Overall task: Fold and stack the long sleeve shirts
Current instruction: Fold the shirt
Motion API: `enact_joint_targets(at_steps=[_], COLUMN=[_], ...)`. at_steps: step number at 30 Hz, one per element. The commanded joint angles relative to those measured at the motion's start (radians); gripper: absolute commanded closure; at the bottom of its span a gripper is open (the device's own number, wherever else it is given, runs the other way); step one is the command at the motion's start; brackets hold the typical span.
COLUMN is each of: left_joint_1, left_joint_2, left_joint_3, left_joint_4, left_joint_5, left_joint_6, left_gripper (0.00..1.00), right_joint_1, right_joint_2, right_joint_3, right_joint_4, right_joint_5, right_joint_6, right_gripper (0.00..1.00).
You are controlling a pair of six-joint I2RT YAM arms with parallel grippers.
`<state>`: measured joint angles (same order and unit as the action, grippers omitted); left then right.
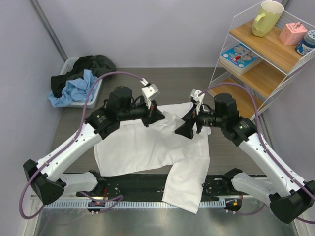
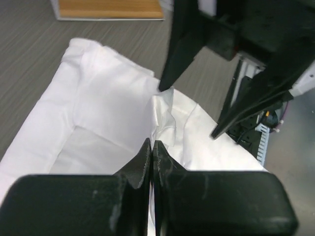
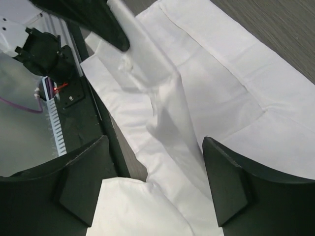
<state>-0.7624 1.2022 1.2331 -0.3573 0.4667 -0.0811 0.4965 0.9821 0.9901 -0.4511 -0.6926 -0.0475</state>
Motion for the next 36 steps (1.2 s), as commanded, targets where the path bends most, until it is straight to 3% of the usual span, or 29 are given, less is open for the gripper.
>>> enact_joint_targets(at_steps=[1, 6, 11, 15, 16, 18, 20, 23, 30, 32, 36], left_joint_1=[0.174, 0.337, 0.434, 0.506, 0.515, 0.525, 0.525, 0.505, 0.451, 0.448, 0.448], left_joint_2=[-0.047, 0.014, 0.053, 0.062, 0.053, 0.036, -0.003, -0.087, -0.115, -0.104, -0.104], left_joint_3=[-0.093, -0.135, -0.182, -0.213, -0.216, -0.213, -0.196, -0.147, 0.109, 0.149, 0.144], left_joint_4=[-0.037, -0.071, -0.063, -0.075, -0.084, -0.126, -0.173, -0.270, -0.649, -0.715, -0.666], left_joint_5=[0.041, 0.052, 0.059, 0.087, 0.110, 0.157, 0.318, 0.480, 0.567, 0.563, 0.503], left_joint_6=[-0.088, -0.079, -0.020, 0.029, 0.041, 0.108, 0.197, 0.271, 0.671, 0.687, 0.629], left_gripper=[1.00, 1.00, 1.00, 1.00, 1.00, 1.00, 1.00, 1.00, 1.00, 1.00, 1.00], right_joint_1=[-0.016, -0.081, -0.218, -0.300, -0.312, -0.334, -0.337, -0.340, -0.400, -0.406, -0.403], right_joint_2=[0.001, 0.116, 0.291, 0.487, 0.524, 0.575, 0.644, 0.711, 0.808, 0.819, 0.834], right_joint_3=[0.050, 0.093, 0.186, 0.269, 0.288, 0.330, 0.373, 0.427, 0.519, 0.533, 0.539], right_joint_4=[-0.052, -0.080, -0.133, -0.153, -0.155, -0.149, -0.138, -0.107, -0.113, -0.116, -0.120], right_joint_5=[0.108, 0.100, 0.067, 0.088, 0.088, 0.117, 0.142, 0.205, 0.308, 0.288, 0.225], right_joint_6=[-0.061, -0.084, -0.150, -0.166, -0.167, -0.167, -0.161, -0.152, -0.166, -0.175, -0.183], right_gripper=[0.15, 0.09, 0.08, 0.12, 0.18, 0.26, 0.37, 0.43, 0.49, 0.49, 0.52])
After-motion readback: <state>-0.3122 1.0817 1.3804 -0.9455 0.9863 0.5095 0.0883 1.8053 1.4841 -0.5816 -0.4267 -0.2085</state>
